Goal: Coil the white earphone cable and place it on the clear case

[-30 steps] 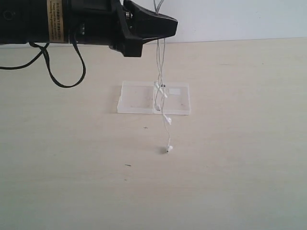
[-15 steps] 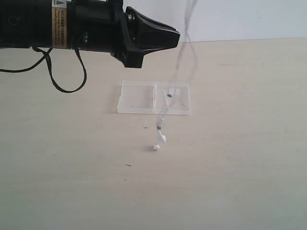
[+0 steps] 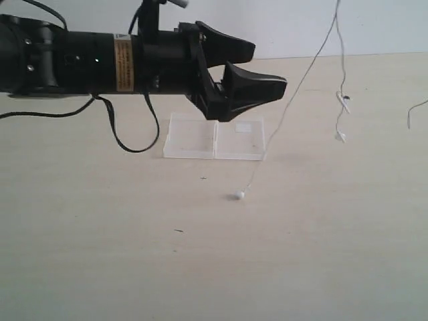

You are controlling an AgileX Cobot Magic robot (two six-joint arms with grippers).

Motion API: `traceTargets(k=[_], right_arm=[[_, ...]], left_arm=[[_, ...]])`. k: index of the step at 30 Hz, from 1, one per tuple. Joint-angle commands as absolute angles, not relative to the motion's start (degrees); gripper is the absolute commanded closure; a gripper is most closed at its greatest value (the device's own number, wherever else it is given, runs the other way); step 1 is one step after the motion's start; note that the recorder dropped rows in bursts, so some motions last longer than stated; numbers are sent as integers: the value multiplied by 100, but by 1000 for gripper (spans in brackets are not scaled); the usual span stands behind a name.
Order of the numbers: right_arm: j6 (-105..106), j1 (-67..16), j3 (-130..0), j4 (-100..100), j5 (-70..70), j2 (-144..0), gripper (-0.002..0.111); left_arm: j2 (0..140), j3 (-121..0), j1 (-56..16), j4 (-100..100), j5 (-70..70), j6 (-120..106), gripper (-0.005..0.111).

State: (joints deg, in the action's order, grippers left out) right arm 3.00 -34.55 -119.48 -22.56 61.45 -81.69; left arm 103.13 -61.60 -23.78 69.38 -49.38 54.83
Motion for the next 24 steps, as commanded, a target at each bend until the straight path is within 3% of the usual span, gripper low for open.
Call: traceTargets(k=[1,7,20,22,24], right_arm=[[332,-3467,-11941,-2234,6044,-8059,108],[332,-3467,-11941,-2002,5964,-7970,108],[332,-3467,-11941,-1824,5939,-7922,108],[332,-3467,-11941,-1824,5927,-7909,108],[335,-3467,-11941,-1824,5915,-7909,108]], left_arm=[[10564,-6151,-2682,5844,-4972,4532,22],[10718,-6151,-2935,4543,-4999,3468,22],[10771,-6233,-3397,4353,-4819,3328,22],[10771,-6233,-3440,4459,-4726,3341,26],[10771,-6233,-3452,4472,-4594,3368,37]])
